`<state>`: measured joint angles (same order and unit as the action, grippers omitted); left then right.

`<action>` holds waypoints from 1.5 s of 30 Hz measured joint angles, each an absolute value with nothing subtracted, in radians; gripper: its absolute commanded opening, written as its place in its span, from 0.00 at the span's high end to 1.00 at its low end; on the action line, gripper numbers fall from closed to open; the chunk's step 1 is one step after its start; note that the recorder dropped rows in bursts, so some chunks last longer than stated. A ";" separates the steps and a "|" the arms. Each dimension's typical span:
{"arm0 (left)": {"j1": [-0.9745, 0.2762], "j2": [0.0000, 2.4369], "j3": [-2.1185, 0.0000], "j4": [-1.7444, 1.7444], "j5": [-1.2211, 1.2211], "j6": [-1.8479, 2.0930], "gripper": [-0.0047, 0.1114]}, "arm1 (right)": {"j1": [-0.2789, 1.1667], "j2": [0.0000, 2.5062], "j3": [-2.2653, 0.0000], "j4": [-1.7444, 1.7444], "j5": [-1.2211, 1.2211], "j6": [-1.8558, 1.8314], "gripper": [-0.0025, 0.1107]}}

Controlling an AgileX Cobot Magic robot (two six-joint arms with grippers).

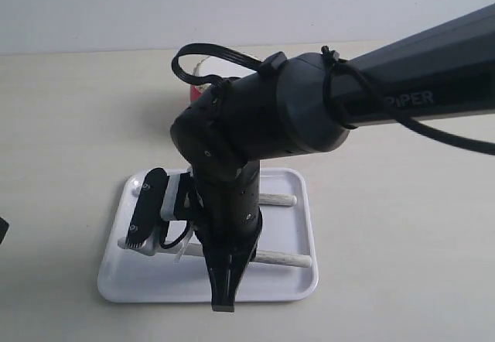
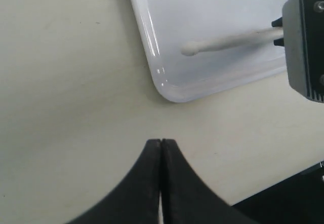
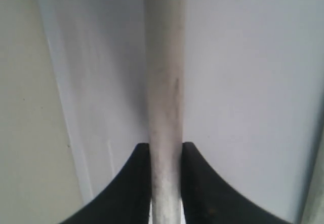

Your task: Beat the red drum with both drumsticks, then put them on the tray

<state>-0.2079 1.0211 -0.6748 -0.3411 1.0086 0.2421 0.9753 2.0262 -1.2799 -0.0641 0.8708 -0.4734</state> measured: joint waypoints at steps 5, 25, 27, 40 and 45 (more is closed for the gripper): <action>-0.208 1.021 -0.675 -0.359 1.009 0.242 0.96 | 0.975 2.026 -1.280 -0.072 0.877 -0.451 0.80; -0.208 1.021 -0.675 -0.390 1.043 0.242 0.96 | 0.975 1.846 -1.280 -0.062 0.905 -0.403 0.71; -0.208 1.021 -0.675 -0.390 1.043 0.244 0.96 | 0.975 1.765 -1.280 -0.062 0.888 -0.396 0.74; -0.208 1.021 -0.675 -0.396 1.013 0.250 0.96 | 0.816 1.408 -1.225 -0.193 0.780 -0.267 0.80; -0.208 1.021 -0.675 -0.396 1.009 0.250 0.96 | 0.650 1.334 -1.127 -0.263 0.777 -0.237 0.80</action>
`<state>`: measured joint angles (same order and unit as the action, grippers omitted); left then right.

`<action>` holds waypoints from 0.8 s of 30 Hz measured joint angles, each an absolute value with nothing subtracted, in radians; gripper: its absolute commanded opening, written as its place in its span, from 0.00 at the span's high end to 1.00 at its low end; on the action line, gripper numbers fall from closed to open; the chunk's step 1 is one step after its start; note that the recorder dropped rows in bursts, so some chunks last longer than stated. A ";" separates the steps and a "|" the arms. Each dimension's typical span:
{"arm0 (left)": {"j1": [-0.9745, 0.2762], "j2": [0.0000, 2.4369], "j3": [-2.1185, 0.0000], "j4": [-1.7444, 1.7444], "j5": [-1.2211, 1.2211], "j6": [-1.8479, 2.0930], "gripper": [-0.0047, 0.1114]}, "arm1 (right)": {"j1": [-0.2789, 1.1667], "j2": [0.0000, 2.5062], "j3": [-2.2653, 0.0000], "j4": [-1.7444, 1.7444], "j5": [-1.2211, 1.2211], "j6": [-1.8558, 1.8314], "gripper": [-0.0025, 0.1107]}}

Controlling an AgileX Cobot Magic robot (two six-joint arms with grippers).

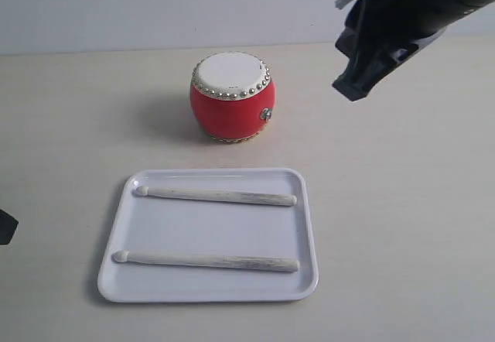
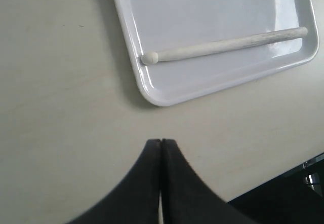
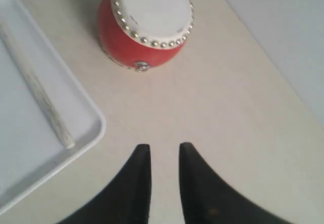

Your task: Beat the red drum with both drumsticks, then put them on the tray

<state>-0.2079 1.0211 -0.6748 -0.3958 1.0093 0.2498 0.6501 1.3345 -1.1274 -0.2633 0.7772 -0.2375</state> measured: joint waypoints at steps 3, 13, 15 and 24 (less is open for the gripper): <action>-0.208 1.021 -0.675 -0.396 1.007 0.250 0.96 | 0.595 1.325 -1.110 -0.267 0.770 -0.217 0.80; -0.208 1.021 -0.675 -0.396 1.005 0.250 0.96 | 0.556 1.325 -1.110 -0.265 0.763 -0.109 0.80; -0.208 1.021 -0.675 -0.392 1.003 0.250 0.96 | 0.556 1.325 -1.110 -0.265 0.763 -0.109 0.80; -0.208 0.883 -0.675 -0.361 0.983 0.254 0.96 | 0.556 1.325 -1.110 -0.265 0.763 -0.107 0.80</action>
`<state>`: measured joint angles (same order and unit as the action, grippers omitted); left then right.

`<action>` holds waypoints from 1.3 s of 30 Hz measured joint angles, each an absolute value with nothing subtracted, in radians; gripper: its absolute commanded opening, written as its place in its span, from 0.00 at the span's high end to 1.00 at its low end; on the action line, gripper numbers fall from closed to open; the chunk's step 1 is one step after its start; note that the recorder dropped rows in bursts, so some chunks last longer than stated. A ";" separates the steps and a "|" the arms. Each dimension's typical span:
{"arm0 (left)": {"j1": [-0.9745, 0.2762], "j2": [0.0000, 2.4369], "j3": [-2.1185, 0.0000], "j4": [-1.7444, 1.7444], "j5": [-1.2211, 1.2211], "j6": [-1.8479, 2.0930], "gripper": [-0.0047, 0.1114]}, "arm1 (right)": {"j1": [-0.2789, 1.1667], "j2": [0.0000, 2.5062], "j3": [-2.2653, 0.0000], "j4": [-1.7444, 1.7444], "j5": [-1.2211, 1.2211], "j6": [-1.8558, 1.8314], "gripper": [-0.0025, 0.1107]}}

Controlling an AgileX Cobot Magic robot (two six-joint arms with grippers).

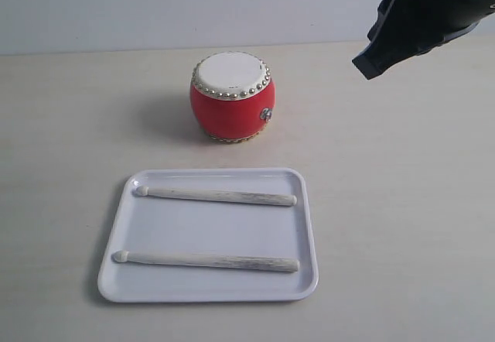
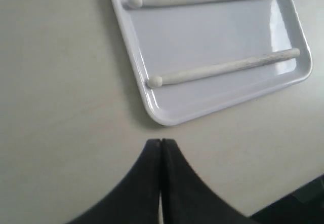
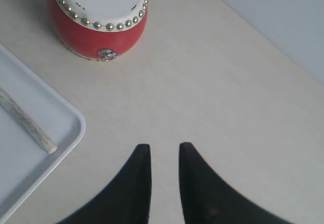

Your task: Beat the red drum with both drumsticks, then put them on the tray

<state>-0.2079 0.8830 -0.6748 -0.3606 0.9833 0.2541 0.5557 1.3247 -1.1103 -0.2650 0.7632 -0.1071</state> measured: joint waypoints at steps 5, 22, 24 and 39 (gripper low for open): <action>-0.208 0.701 -0.675 -0.306 0.873 0.263 0.96 | 0.556 1.325 -1.110 -0.265 0.763 -0.107 0.80; -0.061 0.273 -0.583 -0.313 0.513 0.171 0.96 | 0.556 1.325 -1.110 -0.265 0.763 -0.101 0.80; -0.054 0.230 -0.503 -0.205 0.486 0.060 0.96 | 0.556 1.325 -1.110 -0.265 0.763 -0.101 0.80; 0.176 0.005 -0.229 -0.125 0.387 -0.026 0.96 | 0.556 1.323 -1.110 -0.263 0.763 -0.101 0.80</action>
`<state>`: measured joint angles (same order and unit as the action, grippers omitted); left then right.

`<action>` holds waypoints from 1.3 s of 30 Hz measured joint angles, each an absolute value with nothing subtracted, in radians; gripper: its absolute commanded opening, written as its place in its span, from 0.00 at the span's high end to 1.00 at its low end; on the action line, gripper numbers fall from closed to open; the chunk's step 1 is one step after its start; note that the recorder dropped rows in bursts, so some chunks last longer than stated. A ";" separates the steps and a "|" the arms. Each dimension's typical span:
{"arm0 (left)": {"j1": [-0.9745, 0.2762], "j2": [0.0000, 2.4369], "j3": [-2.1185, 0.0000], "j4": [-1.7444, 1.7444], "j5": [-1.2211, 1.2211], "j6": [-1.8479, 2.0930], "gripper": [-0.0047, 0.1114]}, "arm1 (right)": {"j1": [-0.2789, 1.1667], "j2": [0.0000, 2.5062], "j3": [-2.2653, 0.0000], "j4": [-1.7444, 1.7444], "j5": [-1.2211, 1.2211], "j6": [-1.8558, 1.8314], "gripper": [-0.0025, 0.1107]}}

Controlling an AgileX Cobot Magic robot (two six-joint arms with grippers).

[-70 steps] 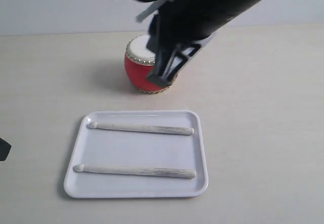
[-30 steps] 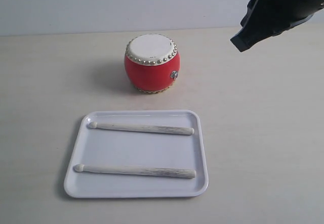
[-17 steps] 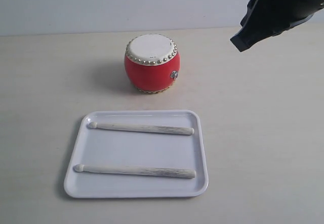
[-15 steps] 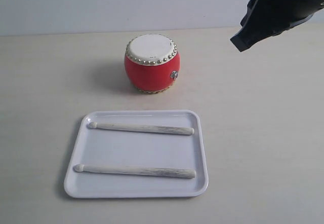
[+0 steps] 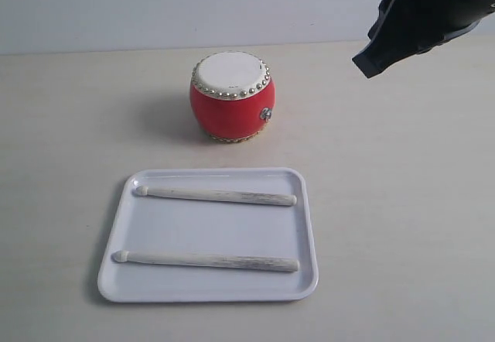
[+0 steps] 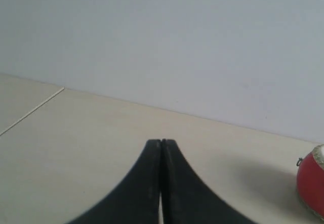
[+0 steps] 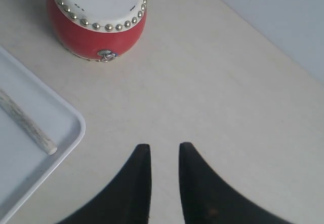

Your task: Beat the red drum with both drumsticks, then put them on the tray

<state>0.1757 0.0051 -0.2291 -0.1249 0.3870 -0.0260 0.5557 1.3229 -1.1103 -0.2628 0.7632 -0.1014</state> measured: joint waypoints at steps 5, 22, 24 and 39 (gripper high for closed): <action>0.179 0.005 -0.197 -0.071 0.370 -0.030 0.96 | 0.556 1.323 -1.110 -0.263 0.762 -0.101 0.80; 0.099 0.005 -0.115 0.067 0.266 -0.131 0.96 | 0.556 1.322 -1.110 -0.263 0.761 -0.101 0.80; 0.099 0.005 -0.101 0.065 0.258 -0.135 0.96 | 0.556 1.322 -1.110 -0.263 0.761 -0.101 0.80; 0.099 0.005 -0.004 0.041 0.287 -0.209 0.96 | 0.556 1.322 -1.110 -0.263 0.761 -0.101 0.80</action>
